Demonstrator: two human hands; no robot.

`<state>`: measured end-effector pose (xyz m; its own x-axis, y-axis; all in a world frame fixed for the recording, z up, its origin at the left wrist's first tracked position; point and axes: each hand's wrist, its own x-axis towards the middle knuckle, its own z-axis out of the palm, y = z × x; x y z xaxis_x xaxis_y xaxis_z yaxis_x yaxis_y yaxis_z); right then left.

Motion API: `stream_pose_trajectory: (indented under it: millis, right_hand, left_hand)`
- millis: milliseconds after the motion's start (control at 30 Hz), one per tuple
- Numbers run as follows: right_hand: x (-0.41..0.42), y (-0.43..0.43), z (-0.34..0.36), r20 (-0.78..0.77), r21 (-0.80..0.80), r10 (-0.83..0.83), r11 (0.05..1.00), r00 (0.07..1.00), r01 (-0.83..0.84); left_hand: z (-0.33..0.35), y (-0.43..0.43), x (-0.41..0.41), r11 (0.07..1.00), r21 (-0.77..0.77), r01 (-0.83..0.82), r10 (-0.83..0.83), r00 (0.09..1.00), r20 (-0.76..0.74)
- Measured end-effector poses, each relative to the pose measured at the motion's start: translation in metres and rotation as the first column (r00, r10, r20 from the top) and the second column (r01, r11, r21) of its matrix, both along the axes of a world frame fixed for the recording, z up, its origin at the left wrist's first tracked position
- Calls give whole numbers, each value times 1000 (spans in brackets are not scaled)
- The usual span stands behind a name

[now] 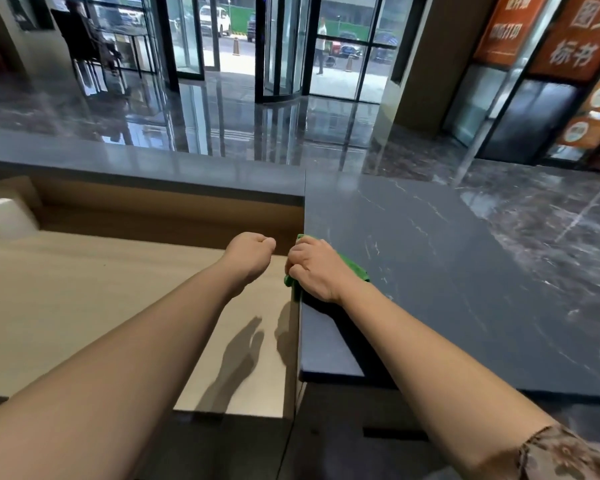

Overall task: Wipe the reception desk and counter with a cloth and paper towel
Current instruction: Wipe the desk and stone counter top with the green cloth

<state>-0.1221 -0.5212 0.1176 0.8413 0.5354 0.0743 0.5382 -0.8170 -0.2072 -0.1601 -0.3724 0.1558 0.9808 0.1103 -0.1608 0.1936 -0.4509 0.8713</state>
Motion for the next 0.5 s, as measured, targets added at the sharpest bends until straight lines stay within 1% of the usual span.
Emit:
stream_pose_trajectory:
  millis: [133,233,367,433,500]
  right_hand:
    - [-54,3,-1,13,40,-20,999,1000,19]
    - [-91,4,0,26,36,-44,998,999,43]
    - [-130,8,-1,22,45,-67,997,998,66]
    - [-144,8,1,27,79,-74,994,997,72]
    - [-154,2,1,35,155,-108,983,994,101]
  left_hand:
    - [-5,7,-30,1000,6,22,-22,1000,-20]
    - [-7,8,-49,998,33,51,-50,998,-22]
    - [-8,4,-66,994,28,105,-105,994,-8]
    - [-10,1,-72,992,27,126,-127,992,1]
    - [-8,-1,-75,990,31,139,-140,990,34]
